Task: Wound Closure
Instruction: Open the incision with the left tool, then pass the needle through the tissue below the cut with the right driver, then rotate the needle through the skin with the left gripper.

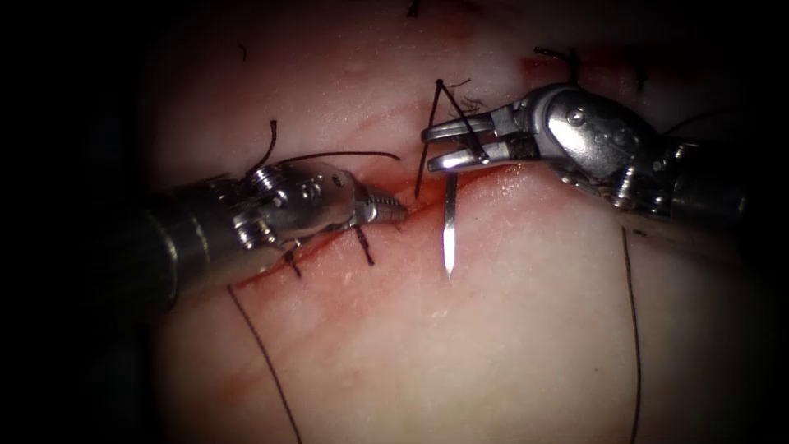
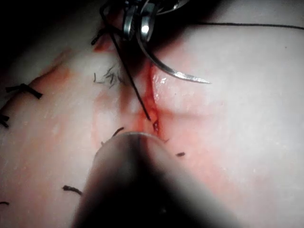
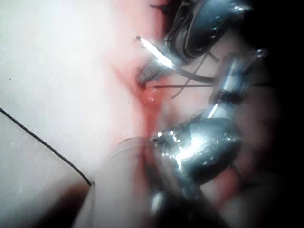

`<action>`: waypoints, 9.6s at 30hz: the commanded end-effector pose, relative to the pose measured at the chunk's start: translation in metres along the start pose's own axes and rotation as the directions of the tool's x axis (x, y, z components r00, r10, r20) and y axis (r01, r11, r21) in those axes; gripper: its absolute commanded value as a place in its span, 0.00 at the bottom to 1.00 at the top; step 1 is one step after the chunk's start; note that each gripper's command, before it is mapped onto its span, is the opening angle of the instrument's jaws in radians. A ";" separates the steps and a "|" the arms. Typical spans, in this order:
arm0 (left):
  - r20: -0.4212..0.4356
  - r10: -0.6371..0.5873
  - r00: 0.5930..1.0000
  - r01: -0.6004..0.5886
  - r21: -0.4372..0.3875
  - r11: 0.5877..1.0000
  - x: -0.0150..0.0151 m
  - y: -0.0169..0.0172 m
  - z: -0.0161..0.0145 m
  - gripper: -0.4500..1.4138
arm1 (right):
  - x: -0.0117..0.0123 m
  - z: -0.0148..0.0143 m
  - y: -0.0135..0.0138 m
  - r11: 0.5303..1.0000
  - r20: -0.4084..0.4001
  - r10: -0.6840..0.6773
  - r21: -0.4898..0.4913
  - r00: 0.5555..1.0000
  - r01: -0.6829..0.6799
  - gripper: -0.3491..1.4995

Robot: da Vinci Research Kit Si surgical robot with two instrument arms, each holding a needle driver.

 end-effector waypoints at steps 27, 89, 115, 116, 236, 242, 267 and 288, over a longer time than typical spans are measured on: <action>0.108 0.036 0.994 -0.015 -0.186 0.982 0.0021 0.0032 0.0013 0.49 | -0.0050 -0.0010 0.0027 0.997 0.050 -0.074 0.013 0.996 0.073 0.00; 0.032 0.060 0.998 -0.061 0.011 0.998 0.0058 0.0128 -0.0085 0.47 | -0.0086 0.0004 0.0022 0.989 0.186 -0.053 0.145 0.981 0.026 0.00; -0.012 0.092 0.996 -0.093 -0.035 0.995 -0.0001 0.0141 0.0002 0.36 | -0.0099 0.0003 0.0023 0.897 0.274 0.406 0.063 0.872 -0.438 0.00; -0.012 0.089 0.996 -0.089 -0.035 0.995 -0.0003 0.0139 0.0003 0.36 | -0.0101 0.0003 0.0023 0.875 0.280 0.451 0.049 0.847 -0.482 0.00; -0.244 0.384 0.890 -0.338 0.211 0.917 0.0037 0.0125 -0.0046 0.53 | -0.0078 -0.0076 -0.0036 0.552 -0.090 0.743 -0.478 0.663 -0.683 0.83; -0.248 0.377 0.892 -0.330 0.212 0.920 0.0041 0.0120 -0.0033 0.53 | -0.0074 -0.0077 -0.0034 0.635 -0.031 0.672 -0.488 0.740 -0.598 0.73; -0.577 -0.121 0.807 -0.012 -0.222 0.975 0.0062 0.0130 -0.0041 0.05 | -0.0037 -0.0072 -0.0037 0.728 0.043 0.640 -0.353 0.767 -0.588 0.53; -0.312 -0.728 0.611 0.205 -0.825 0.526 0.0051 0.0162 -0.0110 0.05 | -0.0005 -0.0047 -0.0076 0.926 0.200 0.362 0.039 0.911 -0.376 0.49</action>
